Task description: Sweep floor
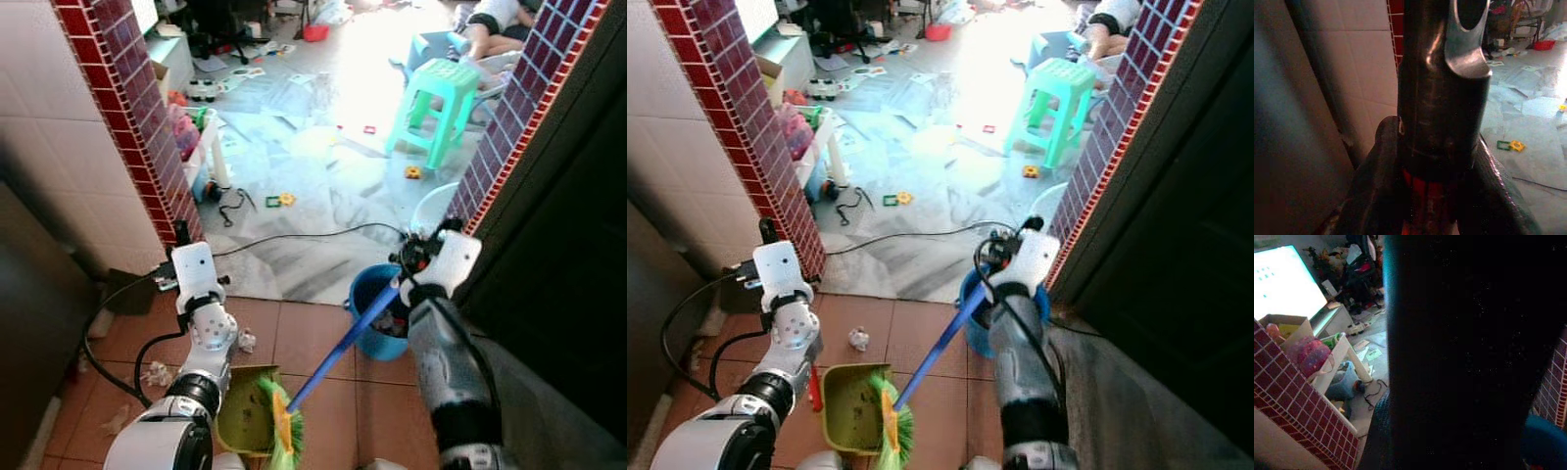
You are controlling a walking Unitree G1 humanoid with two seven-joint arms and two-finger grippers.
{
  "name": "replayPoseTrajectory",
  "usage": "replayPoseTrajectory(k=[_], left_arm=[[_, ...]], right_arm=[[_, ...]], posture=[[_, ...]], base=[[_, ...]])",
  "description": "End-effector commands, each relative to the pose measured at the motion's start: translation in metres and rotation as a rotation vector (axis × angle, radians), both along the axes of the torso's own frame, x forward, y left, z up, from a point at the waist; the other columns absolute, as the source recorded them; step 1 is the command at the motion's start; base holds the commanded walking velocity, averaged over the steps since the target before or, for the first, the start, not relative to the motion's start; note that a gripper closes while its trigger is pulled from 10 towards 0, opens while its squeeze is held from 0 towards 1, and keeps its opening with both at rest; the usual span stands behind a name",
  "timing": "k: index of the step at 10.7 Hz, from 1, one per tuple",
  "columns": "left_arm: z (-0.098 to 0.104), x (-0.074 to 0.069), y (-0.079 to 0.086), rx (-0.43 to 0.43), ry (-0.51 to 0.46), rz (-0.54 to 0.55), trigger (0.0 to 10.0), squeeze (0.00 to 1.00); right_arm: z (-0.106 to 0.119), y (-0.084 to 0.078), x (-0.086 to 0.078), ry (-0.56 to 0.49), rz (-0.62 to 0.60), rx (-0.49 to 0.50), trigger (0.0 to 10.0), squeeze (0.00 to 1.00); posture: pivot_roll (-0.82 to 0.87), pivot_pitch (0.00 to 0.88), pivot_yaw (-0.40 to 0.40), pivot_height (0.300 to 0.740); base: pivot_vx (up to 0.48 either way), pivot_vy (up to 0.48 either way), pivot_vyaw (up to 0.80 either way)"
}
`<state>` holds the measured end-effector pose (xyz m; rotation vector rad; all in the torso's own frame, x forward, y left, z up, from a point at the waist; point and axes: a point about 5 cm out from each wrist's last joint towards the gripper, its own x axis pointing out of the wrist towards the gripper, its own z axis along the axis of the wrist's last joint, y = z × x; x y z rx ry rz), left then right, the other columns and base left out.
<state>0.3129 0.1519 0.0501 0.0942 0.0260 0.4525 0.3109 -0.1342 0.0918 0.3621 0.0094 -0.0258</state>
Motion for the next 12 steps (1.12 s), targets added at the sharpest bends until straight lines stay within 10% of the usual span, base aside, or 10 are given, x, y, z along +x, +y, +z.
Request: replayPoseTrajectory(k=[1, 6, 10, 12], left_arm=[[-0.008, -0.003, -0.005, 0.004, 0.054, -0.041, 10.0, 0.00], [0.003, 0.001, -0.006, -0.043, -0.003, -0.280, 10.0, 0.00], [0.003, -0.014, 0.012, -0.066, -0.016, -0.237, 10.0, 0.00], [0.002, -0.017, 0.012, -0.086, -0.006, -0.228, 10.0, 0.00]], right_arm=[[0.013, 0.009, 0.007, -0.057, 0.022, 0.050, 10.0, 0.00], [0.013, -0.006, 0.004, -0.146, 0.075, -0.381, 10.0, 0.00], [0.004, -0.017, 0.007, -0.075, -0.045, -0.362, 10.0, 0.00], [0.003, -0.001, 0.012, -0.020, -0.047, -0.151, 10.0, 0.00]], posture=[[-0.06, 0.000, 0.025, 0.740], [-0.06, 0.000, 0.031, 0.740], [-0.05, 0.000, 0.028, 0.740], [-0.06, 0.000, 0.024, 0.740]], base=[[0.000, 0.000, 0.00], [0.000, 0.000, 0.00], [0.000, 0.000, 0.00], [0.000, 0.000, 0.00]])
